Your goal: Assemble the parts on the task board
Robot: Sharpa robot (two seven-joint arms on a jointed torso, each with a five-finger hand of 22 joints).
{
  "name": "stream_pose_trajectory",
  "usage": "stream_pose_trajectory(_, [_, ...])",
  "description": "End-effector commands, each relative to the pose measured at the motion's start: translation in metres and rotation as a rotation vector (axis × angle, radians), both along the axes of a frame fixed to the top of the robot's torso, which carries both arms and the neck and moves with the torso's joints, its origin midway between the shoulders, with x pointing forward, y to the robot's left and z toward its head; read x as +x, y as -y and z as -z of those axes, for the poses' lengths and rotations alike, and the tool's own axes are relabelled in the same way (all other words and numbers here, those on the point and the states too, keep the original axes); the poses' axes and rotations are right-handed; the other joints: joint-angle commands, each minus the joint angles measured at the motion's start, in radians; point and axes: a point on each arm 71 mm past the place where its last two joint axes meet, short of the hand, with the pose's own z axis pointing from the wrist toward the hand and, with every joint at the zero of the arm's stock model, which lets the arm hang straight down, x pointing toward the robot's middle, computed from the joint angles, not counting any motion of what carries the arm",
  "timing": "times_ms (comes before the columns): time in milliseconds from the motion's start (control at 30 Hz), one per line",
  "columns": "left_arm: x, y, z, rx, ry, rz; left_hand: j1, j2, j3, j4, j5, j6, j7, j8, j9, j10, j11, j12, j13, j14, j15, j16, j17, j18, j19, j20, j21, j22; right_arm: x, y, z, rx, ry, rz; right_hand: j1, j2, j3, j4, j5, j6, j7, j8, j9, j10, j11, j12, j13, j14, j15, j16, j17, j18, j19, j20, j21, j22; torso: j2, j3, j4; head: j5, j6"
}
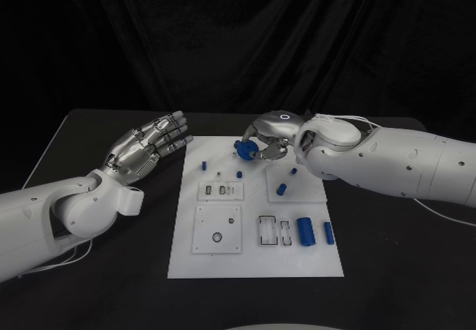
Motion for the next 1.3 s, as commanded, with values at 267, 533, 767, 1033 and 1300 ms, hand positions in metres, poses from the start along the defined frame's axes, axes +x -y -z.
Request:
stream_pose_trajectory(267, [0.000, 0.000, -0.009, -0.099, 0.114, -0.019, -0.014, -0.001, 0.008, 0.002, 0.004, -0.001, 0.007, 0.002, 0.000, 0.001, 0.006, 0.000, 0.000, 0.002, 0.008, 0.005, 0.002, -0.016, 0.006, 0.001, 0.005, 0.001, 0.002, -0.018, -0.005, 0.040, 0.011, -0.046, -0.008, 0.005, -0.004, 0.004, -0.013, 0.038, -0.051, 0.144, 0.178, 0.106, -0.007, 0.003, 0.263, 0.105, -0.009, 0.003, 0.263, 0.003, 0.018, -0.008, 0.004, 0.189, 0.001, -0.0017, 0.0047, -0.006, 0.000])
stream_pose_trajectory(533, [0.000, 0.003, -0.009, -0.101, 0.113, -0.011, -0.014, -0.001, 0.008, 0.002, 0.004, -0.001, 0.007, 0.002, 0.000, 0.001, 0.006, 0.000, 0.000, 0.002, 0.008, 0.005, 0.002, -0.016, 0.006, 0.001, 0.005, 0.001, 0.005, -0.026, -0.001, 0.014, -0.018, -0.036, -0.008, 0.006, -0.003, 0.003, -0.028, 0.022, -0.048, 0.142, 0.184, 0.106, -0.005, 0.003, 0.263, 0.105, -0.007, 0.003, 0.263, 0.006, 0.012, -0.007, -0.005, 0.183, 0.002, -0.0006, 0.0050, -0.010, -0.002])
stream_pose_trajectory(767, [0.000, 0.004, -0.009, -0.102, 0.111, -0.007, -0.015, -0.001, 0.011, 0.002, 0.004, -0.002, 0.008, 0.002, 0.000, 0.001, 0.006, 0.000, 0.000, 0.002, 0.009, 0.005, 0.001, -0.017, 0.006, 0.001, 0.005, 0.001, 0.009, -0.027, 0.005, -0.021, -0.041, 0.009, -0.008, 0.003, 0.001, 0.000, -0.031, 0.003, -0.041, 0.132, 0.186, 0.106, 0.001, 0.003, 0.263, 0.105, -0.003, 0.003, 0.263, 0.011, -0.002, -0.004, -0.022, 0.172, 0.001, -0.0008, 0.0016, -0.008, -0.007])
stream_pose_trajectory(1033, [0.001, 0.005, -0.009, -0.103, 0.110, -0.003, -0.016, -0.001, 0.012, 0.002, 0.004, -0.002, 0.008, 0.002, 0.000, 0.001, 0.006, 0.000, 0.000, 0.002, 0.009, 0.005, 0.002, -0.017, 0.007, 0.002, 0.005, 0.001, 0.011, -0.029, 0.010, -0.055, -0.074, 0.034, -0.012, -0.004, 0.020, -0.001, -0.053, -0.040, -0.021, 0.084, 0.171, 0.106, 0.019, 0.003, 0.263, 0.105, 0.013, 0.003, 0.263, 0.018, -0.022, 0.010, -0.049, 0.156, 0.002, 0.0001, 0.0015, -0.008, -0.009])
stream_pose_trajectory(1300, [0.001, 0.005, -0.009, -0.102, 0.109, -0.003, -0.017, -0.001, 0.014, 0.002, 0.003, -0.002, 0.009, 0.002, 0.000, 0.001, 0.007, 0.000, 0.000, 0.002, 0.009, 0.005, 0.002, -0.017, 0.008, 0.002, 0.006, 0.002, 0.011, -0.027, 0.014, -0.083, -0.105, 0.054, -0.019, -0.016, 0.037, -0.001, -0.087, -0.093, -0.003, 0.017, 0.132, 0.106, 0.033, 0.003, 0.263, 0.105, 0.026, 0.003, 0.263, 0.021, -0.030, 0.023, -0.061, 0.152, 0.001, -0.0002, 0.0011, -0.009, -0.010])
